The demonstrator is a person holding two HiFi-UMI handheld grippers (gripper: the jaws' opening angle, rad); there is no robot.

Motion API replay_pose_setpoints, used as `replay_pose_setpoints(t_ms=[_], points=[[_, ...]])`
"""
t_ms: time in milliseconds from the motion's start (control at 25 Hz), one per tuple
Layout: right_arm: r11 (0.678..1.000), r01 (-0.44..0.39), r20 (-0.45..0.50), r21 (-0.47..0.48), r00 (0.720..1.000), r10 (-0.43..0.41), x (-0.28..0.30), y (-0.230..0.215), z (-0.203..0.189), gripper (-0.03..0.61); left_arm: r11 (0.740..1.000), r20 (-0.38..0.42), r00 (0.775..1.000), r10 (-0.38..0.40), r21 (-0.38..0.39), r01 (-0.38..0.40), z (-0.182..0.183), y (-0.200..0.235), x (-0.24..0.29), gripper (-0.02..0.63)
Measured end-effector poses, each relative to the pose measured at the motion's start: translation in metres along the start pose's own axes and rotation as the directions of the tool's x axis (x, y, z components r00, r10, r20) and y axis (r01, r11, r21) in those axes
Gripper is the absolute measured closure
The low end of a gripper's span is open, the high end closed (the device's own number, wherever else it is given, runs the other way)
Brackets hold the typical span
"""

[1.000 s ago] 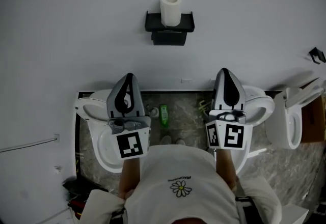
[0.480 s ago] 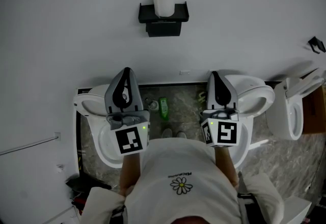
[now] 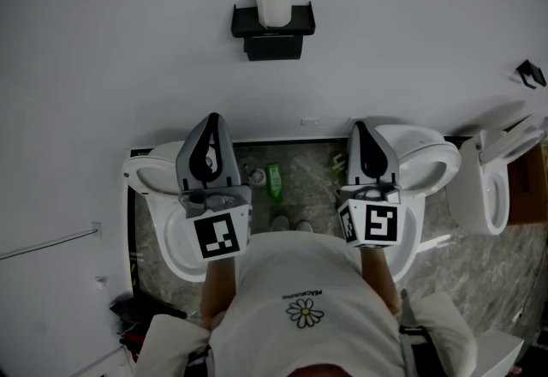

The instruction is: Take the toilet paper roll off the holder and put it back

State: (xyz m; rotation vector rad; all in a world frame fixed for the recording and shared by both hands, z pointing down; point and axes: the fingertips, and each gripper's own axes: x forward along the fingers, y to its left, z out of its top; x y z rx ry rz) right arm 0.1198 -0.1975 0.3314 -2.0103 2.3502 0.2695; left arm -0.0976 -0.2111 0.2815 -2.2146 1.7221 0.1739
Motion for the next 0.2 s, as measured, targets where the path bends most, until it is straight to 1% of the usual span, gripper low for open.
replay_pose_setpoints(t_ms=[200], points=[[1.000,-0.011,-0.008,-0.005,1.000,0.011,-0.0032,0.0029,-0.0030,0.568,1.000,-0.003,1.000,0.000,-0.001,0.000,-0.0002,-0.0019,-0.0026,0.595]])
